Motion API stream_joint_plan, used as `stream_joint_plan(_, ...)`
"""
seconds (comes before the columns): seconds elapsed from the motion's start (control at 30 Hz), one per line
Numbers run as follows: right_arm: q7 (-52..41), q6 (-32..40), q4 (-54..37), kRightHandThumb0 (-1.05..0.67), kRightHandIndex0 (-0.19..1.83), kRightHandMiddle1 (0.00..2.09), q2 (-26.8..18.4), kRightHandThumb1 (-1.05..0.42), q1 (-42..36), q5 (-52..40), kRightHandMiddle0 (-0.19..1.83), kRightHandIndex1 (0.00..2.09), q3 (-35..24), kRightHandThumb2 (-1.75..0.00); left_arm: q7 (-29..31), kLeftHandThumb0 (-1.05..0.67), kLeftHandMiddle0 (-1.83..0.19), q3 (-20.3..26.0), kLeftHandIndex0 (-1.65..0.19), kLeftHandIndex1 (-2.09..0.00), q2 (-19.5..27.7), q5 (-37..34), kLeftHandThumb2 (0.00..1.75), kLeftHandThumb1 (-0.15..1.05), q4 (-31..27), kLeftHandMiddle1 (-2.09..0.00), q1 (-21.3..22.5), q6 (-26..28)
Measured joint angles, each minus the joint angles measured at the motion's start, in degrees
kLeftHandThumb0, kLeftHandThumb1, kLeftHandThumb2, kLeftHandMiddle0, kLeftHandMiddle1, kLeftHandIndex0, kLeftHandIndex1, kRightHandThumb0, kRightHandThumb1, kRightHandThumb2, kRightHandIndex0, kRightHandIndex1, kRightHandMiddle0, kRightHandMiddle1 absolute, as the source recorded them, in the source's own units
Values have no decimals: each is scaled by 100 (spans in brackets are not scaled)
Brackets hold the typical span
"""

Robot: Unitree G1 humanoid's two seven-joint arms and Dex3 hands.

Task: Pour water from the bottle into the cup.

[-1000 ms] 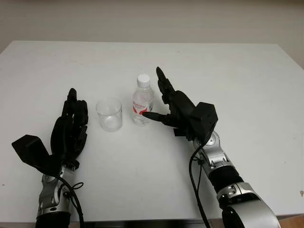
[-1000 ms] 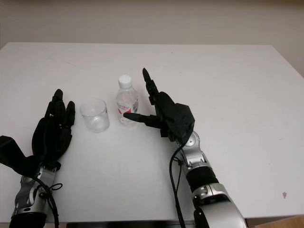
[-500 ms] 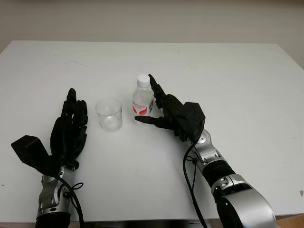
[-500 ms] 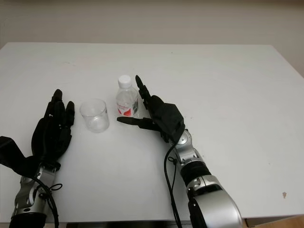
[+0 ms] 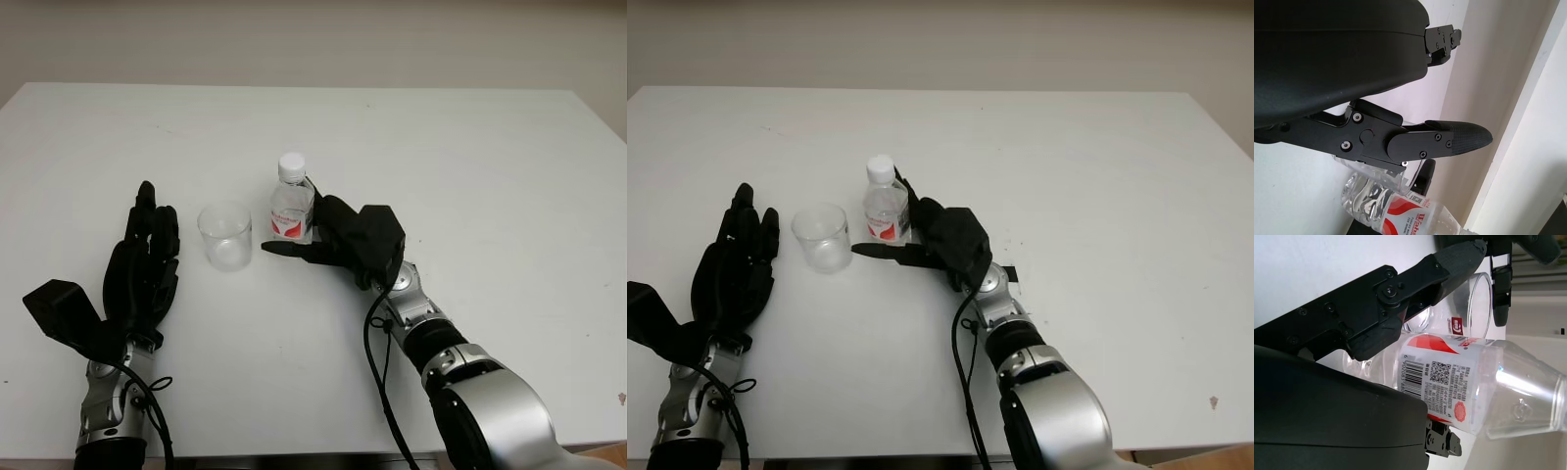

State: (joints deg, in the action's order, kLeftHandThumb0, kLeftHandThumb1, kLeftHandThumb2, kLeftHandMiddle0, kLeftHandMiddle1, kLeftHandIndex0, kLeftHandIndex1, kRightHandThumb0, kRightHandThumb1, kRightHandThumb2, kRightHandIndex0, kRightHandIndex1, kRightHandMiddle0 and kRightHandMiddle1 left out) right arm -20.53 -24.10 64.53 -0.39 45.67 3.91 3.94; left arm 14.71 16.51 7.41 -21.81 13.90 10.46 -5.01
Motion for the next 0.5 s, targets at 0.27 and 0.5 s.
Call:
stream_joint_plan(0.27, 253, -6, 24, -61, 16, 90, 176, -82, 27, -92, 0, 62, -135, -5, -26, -73, 13, -16, 12, -6, -62, 11, 41, 105, -4, -6, -7, -57)
stream_joint_plan(0.5, 969, -149, 59, -46, 125, 209, 280, -101, 27, 198, 80, 208, -32, -6, -44, -73, 14, -19, 13, -5, -63, 13, 42, 105, -56, -5, -63, -69)
